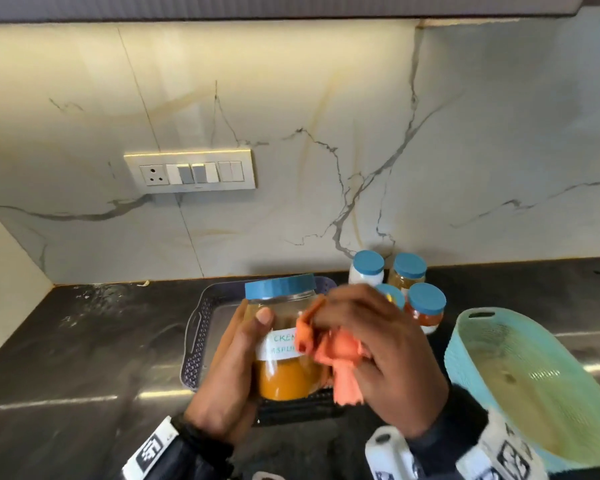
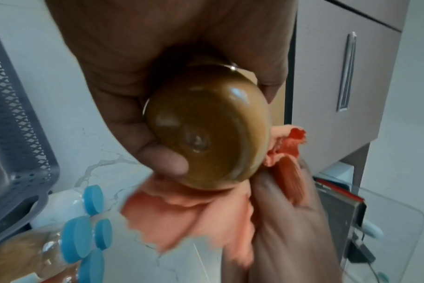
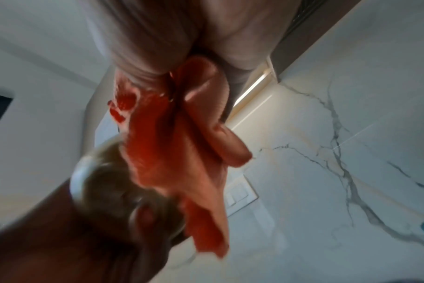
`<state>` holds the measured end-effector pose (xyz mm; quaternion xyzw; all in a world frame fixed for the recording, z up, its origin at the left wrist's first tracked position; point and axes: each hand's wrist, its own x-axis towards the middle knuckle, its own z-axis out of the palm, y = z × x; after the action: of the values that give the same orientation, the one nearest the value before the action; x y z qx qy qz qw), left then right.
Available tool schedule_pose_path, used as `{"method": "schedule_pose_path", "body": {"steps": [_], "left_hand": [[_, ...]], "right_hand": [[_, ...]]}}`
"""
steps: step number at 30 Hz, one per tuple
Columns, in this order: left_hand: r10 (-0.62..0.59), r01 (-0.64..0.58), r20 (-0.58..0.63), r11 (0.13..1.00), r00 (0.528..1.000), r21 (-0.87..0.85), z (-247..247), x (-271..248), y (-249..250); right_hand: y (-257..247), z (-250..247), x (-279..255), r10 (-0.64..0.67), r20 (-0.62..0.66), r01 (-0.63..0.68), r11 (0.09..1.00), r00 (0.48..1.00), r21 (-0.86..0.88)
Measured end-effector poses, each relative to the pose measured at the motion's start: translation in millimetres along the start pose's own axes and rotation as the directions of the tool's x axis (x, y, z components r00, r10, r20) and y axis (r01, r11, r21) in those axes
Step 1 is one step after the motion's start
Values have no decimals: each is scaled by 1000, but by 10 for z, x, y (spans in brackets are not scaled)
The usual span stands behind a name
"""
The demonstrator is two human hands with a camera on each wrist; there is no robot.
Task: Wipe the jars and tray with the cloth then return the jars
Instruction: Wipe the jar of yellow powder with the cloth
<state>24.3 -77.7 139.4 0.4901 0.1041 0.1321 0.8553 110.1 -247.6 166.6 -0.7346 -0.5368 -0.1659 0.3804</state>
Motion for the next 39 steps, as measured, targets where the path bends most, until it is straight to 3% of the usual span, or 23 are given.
{"method": "schedule_pose_path", "body": {"steps": [4, 7, 11, 15, 21, 26, 29, 33, 36, 39], "left_hand": [[-20, 19, -78, 1000, 997, -15, -84, -11, 64], [-45, 43, -63, 999, 997, -27, -60, -47, 55], [-36, 36, -17, 999, 999, -29, 5, -84, 4], [22, -20, 35, 997, 999, -73, -8, -67, 31], [7, -2, 47, 993, 999, -115, -74, -90, 18], [-1, 1, 29, 1000, 1000, -30, -30, -41, 2], [-22, 21, 23, 999, 999, 39, -9, -29, 16], [19, -17, -5, 968, 1000, 252, 27, -44, -91], [1, 1, -9, 978, 1000, 210, 87, -48, -154], [-23, 17, 30, 982, 999, 187, 181, -34, -164]], "right_hand": [[-113, 151, -290, -103, 154, 117, 990, 983, -84], [-59, 137, -175, -96, 31, 99, 989, 995, -106], [89, 39, 133, 26, -126, -28, 999, 992, -17], [-33, 43, 62, 7, -106, -1, 998, 994, 59], [-151, 158, -312, -64, -3, 64, 997, 998, 40], [15, 26, -134, -40, -56, 42, 999, 998, 30], [1, 59, -170, -71, 18, 72, 995, 997, -64], [-56, 142, -326, -104, 110, 123, 976, 988, -179], [57, 36, -257, -66, 29, 70, 987, 997, -148], [229, -116, -148, 75, -103, -85, 992, 992, -96]]}}
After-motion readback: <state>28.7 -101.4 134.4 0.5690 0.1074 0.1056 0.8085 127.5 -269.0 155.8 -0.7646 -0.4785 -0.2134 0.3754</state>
